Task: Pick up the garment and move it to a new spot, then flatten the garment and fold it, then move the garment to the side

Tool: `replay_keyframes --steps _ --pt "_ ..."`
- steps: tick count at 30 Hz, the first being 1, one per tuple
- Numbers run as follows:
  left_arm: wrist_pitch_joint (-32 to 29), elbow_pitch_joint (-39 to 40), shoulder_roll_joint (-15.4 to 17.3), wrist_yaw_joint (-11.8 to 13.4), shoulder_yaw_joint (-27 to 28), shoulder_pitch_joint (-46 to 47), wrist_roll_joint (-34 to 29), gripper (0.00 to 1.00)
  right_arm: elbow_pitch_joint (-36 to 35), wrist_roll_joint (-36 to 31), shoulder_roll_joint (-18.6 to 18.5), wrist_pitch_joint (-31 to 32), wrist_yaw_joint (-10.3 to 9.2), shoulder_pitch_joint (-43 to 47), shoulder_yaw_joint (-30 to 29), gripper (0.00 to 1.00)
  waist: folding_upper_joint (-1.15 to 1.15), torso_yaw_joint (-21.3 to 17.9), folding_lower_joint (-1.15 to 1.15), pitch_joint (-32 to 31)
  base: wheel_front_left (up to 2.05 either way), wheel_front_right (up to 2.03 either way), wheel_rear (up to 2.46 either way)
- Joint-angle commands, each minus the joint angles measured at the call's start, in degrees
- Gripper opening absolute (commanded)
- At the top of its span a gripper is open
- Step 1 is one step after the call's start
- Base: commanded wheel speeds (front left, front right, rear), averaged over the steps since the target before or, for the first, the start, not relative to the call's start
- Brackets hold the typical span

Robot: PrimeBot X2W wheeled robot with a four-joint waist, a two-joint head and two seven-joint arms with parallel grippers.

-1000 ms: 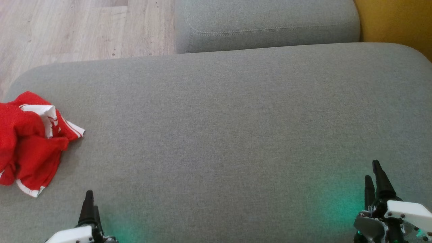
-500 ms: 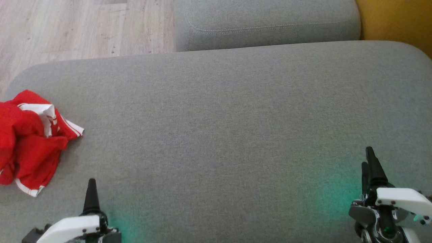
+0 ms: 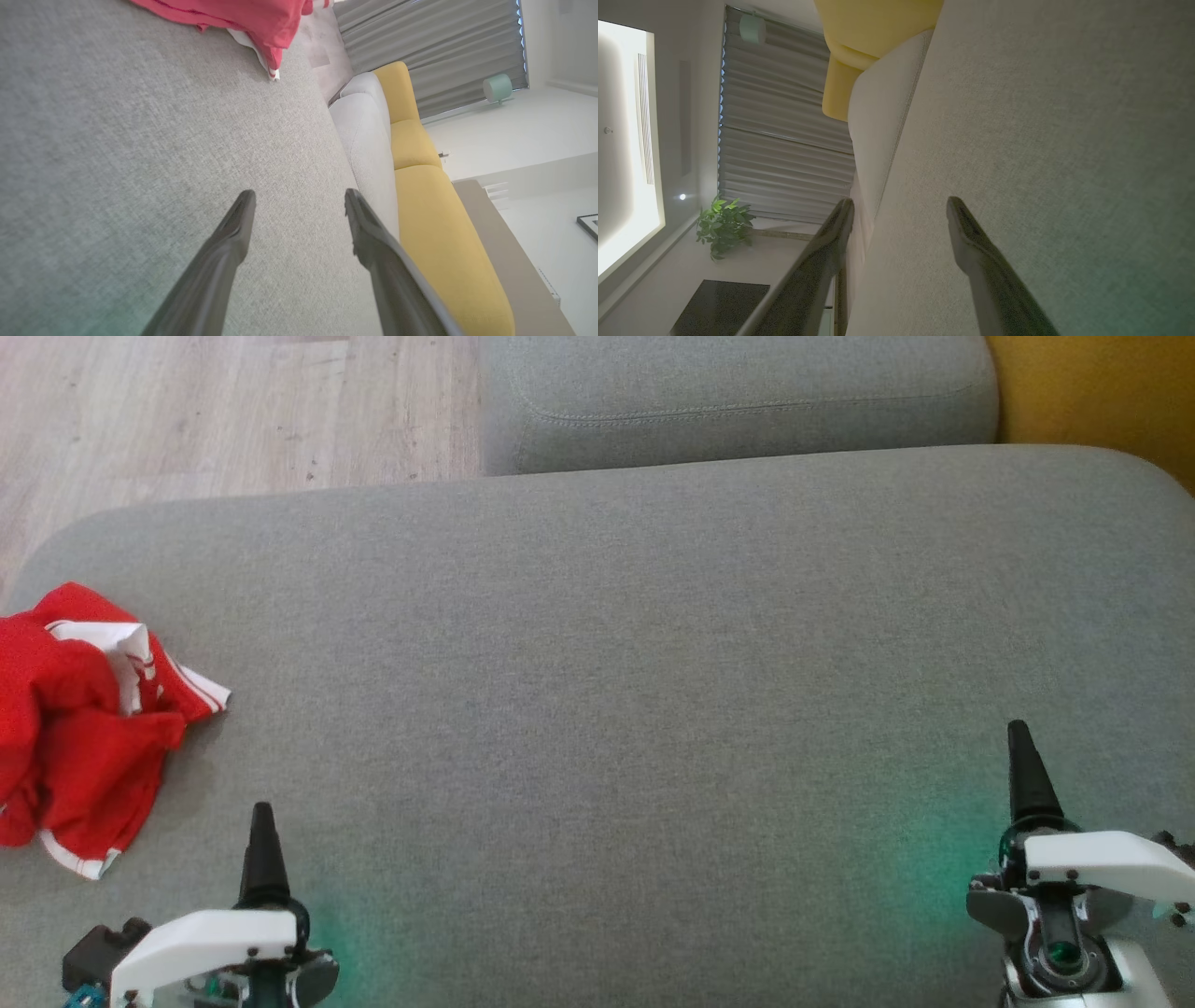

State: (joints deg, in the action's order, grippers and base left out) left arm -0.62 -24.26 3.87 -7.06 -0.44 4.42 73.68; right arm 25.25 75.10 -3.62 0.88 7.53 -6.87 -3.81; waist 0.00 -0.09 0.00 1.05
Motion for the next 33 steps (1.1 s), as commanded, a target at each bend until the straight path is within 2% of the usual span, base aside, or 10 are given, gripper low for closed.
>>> replay_keyframes --steps 1,33 --pt "0.7 1.3 1.2 -0.1 -0.1 2.9 -1.7 1.00 -1.4 -1.6 -1.1 -0.9 -0.01 -3.8 0.8 1.00 0.00 0.0 0.00 0.0 0.00 0.00 0.00" --pt "6.1 -1.1 2.2 -0.2 -3.3 7.5 -28.5 1.00 3.0 -27.8 -2.3 -6.3 -0.02 -10.2 6.8 1.00 0.00 -0.5 0.00 0.9 0.00 0.00 0.00"
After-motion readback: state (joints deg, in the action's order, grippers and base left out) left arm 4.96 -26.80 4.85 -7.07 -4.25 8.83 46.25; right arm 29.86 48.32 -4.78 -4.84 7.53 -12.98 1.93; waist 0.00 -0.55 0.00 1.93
